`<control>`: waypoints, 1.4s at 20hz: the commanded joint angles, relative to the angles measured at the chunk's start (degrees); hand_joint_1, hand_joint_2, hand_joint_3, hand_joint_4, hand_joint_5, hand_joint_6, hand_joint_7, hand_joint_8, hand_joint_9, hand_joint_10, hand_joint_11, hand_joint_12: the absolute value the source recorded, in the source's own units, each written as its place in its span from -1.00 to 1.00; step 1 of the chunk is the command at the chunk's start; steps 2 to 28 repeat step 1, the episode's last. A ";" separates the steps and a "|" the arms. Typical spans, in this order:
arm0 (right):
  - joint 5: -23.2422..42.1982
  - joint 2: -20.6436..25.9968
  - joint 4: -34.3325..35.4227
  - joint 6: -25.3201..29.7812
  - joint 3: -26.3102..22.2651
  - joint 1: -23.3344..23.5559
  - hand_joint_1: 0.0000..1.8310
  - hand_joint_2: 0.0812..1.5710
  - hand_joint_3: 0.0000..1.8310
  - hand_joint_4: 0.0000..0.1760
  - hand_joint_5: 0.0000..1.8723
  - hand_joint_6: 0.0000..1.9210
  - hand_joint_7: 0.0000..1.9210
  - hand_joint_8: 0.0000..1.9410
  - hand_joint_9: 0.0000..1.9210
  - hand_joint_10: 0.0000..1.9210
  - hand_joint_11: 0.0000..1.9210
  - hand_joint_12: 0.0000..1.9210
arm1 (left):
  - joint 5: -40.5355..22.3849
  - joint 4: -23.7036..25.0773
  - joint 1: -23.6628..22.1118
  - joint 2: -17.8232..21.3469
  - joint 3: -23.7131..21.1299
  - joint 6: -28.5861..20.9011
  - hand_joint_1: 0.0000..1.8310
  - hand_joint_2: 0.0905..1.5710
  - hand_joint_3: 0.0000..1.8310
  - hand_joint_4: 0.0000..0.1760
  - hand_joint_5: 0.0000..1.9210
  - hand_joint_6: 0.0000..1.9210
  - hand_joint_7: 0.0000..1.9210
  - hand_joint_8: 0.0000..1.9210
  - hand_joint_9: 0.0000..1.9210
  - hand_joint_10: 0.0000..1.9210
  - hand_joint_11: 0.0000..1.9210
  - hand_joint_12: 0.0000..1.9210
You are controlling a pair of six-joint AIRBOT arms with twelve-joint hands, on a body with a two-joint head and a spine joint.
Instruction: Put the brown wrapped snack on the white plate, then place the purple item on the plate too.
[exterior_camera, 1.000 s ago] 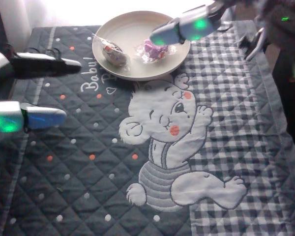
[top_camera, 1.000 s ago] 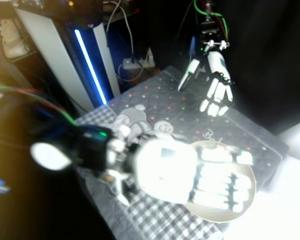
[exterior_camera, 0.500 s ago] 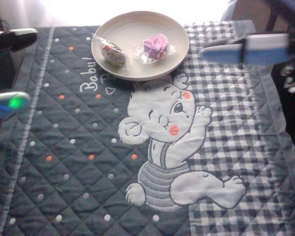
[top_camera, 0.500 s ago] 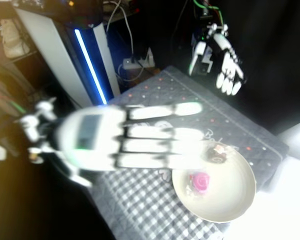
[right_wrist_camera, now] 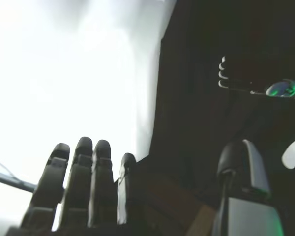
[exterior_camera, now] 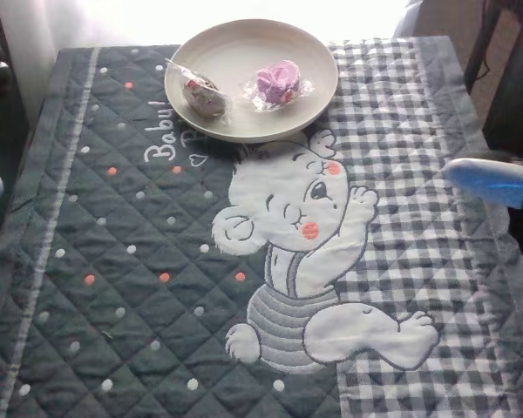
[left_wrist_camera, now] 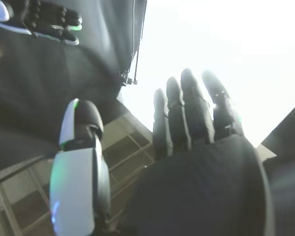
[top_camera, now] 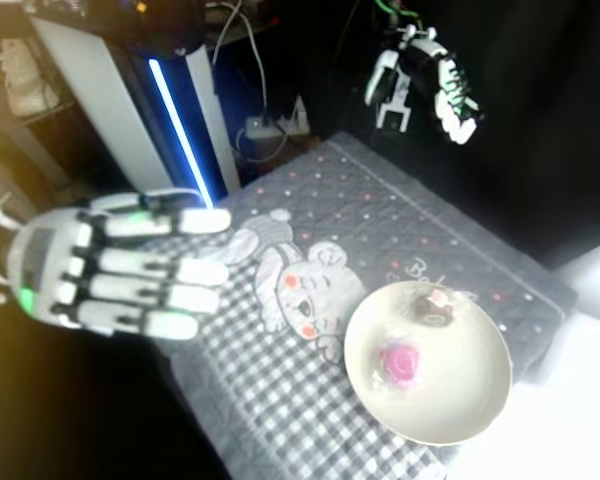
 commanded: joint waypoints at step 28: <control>8.36 0.28 0.77 0.45 -0.56 0.02 -0.26 0.07 -0.98 0.71 -0.85 -0.99 -0.77 -0.99 -0.82 -1.00 -0.96 -0.97 | -7.37 -0.11 -0.08 -0.12 -0.37 -0.95 -0.32 0.31 -0.99 -1.00 -0.71 -1.00 -0.58 -1.00 -0.53 -1.00 -1.00 0.14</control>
